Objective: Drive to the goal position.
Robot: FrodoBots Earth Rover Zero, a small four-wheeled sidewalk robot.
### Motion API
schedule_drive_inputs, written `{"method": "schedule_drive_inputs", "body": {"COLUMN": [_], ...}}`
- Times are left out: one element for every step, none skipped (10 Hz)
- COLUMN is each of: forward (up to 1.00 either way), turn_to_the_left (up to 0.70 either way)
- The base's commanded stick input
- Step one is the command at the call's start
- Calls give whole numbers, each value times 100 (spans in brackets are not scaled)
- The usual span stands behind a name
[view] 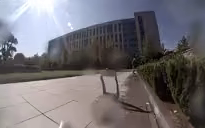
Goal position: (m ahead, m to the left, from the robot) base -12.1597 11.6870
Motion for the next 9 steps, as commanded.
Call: {"method": "schedule_drive_inputs", "body": {"forward": [5, 5, 5, 5, 6, 5, 5, 5, 5], "turn_to_the_left": [0, 0, 0, 0, 0, 0, 0, 0, 0]}}
